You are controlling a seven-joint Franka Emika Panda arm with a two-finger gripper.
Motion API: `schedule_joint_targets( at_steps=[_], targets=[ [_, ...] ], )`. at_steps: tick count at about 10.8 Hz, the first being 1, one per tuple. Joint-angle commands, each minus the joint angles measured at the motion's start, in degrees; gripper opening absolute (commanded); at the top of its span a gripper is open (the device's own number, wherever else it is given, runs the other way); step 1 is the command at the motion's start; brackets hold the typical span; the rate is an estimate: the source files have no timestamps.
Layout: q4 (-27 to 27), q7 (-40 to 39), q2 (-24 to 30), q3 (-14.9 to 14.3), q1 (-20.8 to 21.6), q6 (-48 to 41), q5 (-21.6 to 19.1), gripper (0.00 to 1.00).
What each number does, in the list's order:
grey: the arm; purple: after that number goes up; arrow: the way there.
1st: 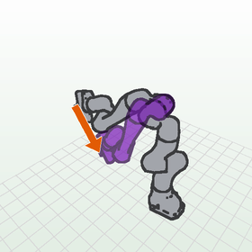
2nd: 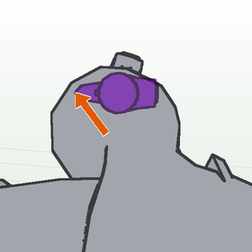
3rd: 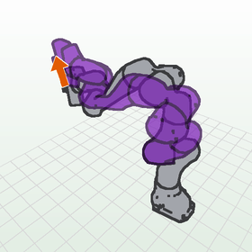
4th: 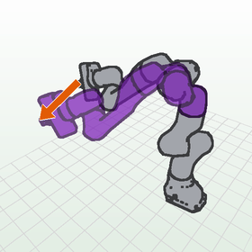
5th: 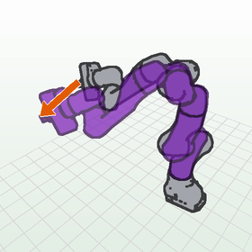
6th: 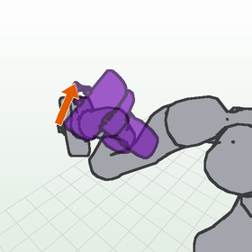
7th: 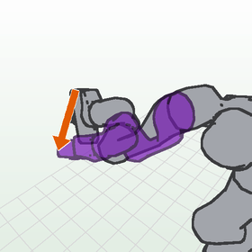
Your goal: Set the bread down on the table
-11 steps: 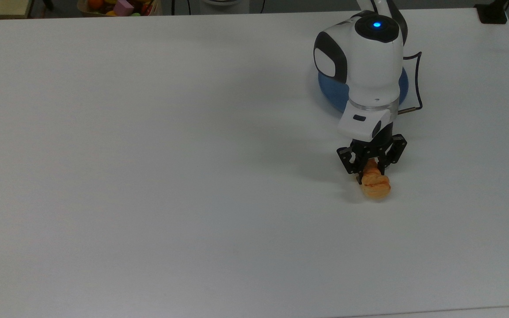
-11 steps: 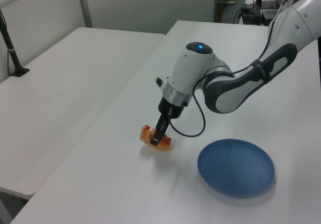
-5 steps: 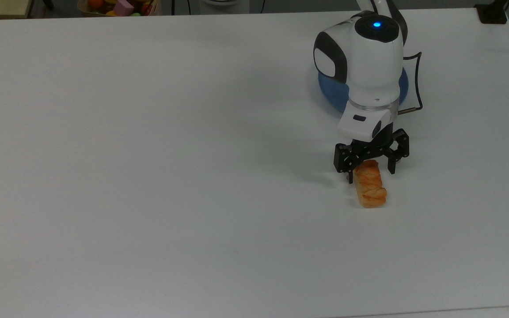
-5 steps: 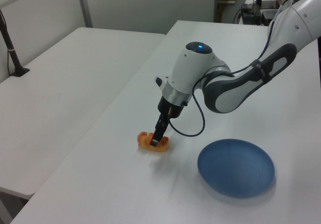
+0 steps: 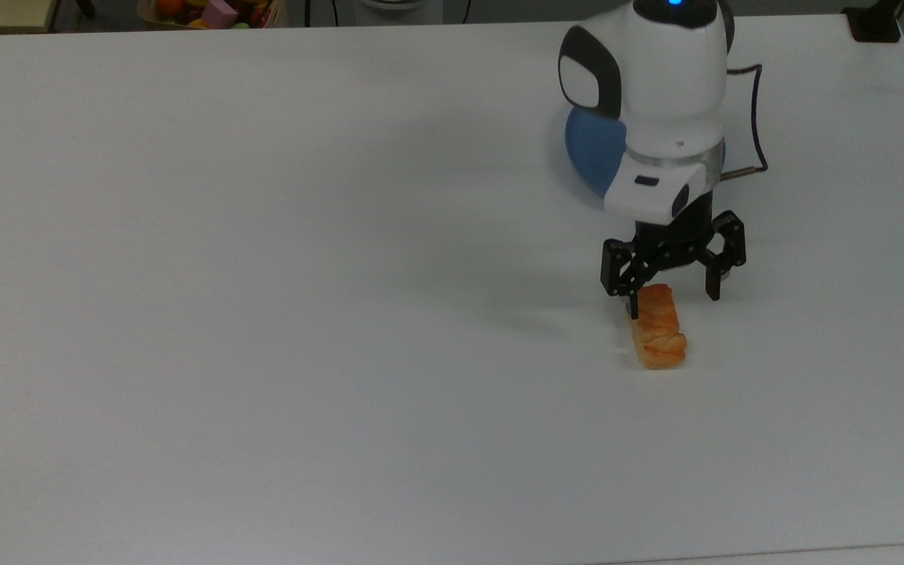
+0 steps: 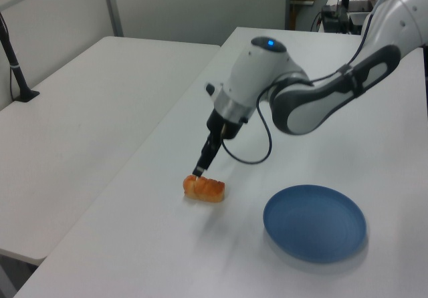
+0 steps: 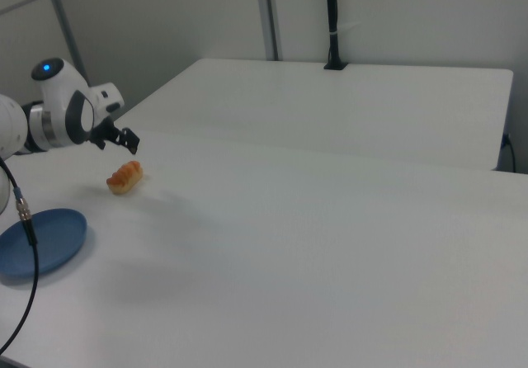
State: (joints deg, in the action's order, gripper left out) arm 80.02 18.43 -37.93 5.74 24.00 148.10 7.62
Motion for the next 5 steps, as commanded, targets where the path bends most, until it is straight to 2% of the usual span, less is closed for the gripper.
schedule_joint_targets(
  at_steps=[1, 5],
  targets=[
    [7.87, -1.20, 12.06, -0.73, -2.55, -8.12, 0.20, 1.00],
    [7.96, -6.99, 22.26, -0.64, -8.87, -28.43, -0.50, 1.00]
  ],
)
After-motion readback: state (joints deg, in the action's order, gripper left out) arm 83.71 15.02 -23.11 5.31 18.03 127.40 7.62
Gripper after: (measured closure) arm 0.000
